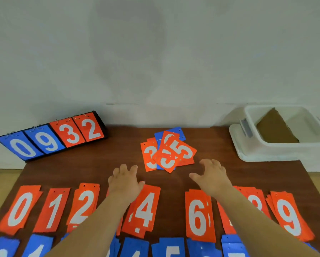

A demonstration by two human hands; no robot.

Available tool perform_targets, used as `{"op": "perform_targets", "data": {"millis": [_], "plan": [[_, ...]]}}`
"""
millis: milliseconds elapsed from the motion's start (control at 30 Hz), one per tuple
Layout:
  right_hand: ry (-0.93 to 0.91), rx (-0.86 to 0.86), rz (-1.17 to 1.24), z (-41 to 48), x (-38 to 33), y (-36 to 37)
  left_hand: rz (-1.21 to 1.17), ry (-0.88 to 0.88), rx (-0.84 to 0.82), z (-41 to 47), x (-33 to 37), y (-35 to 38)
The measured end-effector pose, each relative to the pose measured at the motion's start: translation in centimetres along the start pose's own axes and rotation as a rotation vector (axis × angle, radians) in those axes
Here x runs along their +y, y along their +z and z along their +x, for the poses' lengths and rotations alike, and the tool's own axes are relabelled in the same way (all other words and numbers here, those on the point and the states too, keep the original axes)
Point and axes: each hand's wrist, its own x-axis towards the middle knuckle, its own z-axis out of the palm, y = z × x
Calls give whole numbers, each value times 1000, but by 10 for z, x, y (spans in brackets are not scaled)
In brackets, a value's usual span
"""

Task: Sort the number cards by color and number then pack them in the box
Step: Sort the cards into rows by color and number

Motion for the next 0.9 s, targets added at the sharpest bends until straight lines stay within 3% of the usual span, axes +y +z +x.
{"op": "perform_targets", "data": {"millis": [200, 433, 633, 833, 900], "plan": [[-8, -32, -62, 106, -32, 23, -210, -45, 12, 90, 35, 1], [24, -60, -173, 149, -41, 47, -458, -181, 4, 132, 67, 7], [72, -52, -118, 157, -35, 45, -631, -198, -42, 139, 68, 7], [88, -1, -23, 151, -29, 49, -780, -231, 63, 130, 52, 7], [150, 44, 150, 148, -28, 43, -832, -278, 155, 122, 38, 2]]}}
